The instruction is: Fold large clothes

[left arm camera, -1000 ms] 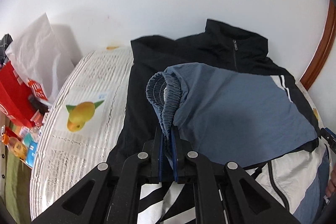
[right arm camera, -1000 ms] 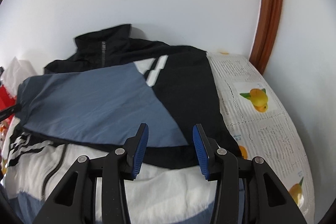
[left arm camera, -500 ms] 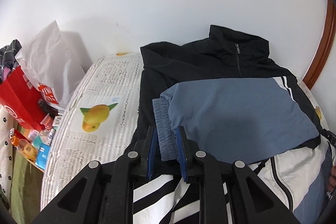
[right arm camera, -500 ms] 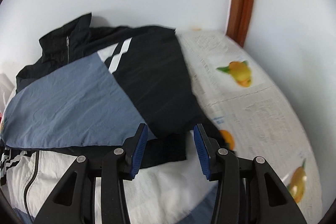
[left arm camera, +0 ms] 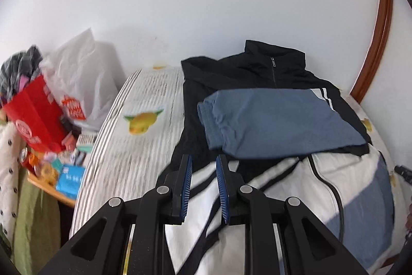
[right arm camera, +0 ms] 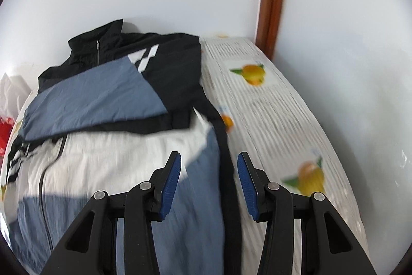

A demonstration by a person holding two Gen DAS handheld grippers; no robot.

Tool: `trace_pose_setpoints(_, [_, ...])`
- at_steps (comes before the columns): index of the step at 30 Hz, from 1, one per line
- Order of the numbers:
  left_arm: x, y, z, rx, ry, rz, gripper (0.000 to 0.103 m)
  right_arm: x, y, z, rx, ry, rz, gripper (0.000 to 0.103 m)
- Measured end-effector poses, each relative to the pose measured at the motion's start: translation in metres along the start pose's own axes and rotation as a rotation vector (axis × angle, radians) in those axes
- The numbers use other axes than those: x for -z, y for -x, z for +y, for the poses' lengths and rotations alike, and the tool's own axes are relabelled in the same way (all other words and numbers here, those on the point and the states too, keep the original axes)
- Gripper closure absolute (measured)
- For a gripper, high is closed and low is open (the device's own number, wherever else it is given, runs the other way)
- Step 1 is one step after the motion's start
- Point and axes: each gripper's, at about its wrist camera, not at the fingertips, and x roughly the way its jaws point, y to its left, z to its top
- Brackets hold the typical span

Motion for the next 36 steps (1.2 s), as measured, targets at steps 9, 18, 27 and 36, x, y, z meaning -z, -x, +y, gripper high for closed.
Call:
trace_pose_setpoints(9, [0.05, 0.031, 0.021, -0.012, 0.035, 0.035, 0.051, 0.063, 0.02, -0.026, 0.008, -0.043, 0.038, 0.035])
trace_pose_setpoints(18, [0.105, 0.036, 0.035, 0.015, 0.055, 0.118, 0.046, 0.106, 0.007, -0.029, -0.087, -0.087, 0.078, 0.033])
trace_pose_setpoints(27, [0.152, 0.012, 0.036, 0.06, 0.089, 0.219, 0.046, 0.118, 0.001, -0.011, -0.085, -0.036, 0.026, 0.035])
trace_pose_setpoints(36, [0.16, 0.013, 0.014, -0.05, -0.034, 0.175, 0.051, 0.118, -0.002, 0.013, -0.018, 0.017, -0.015, 0.052])
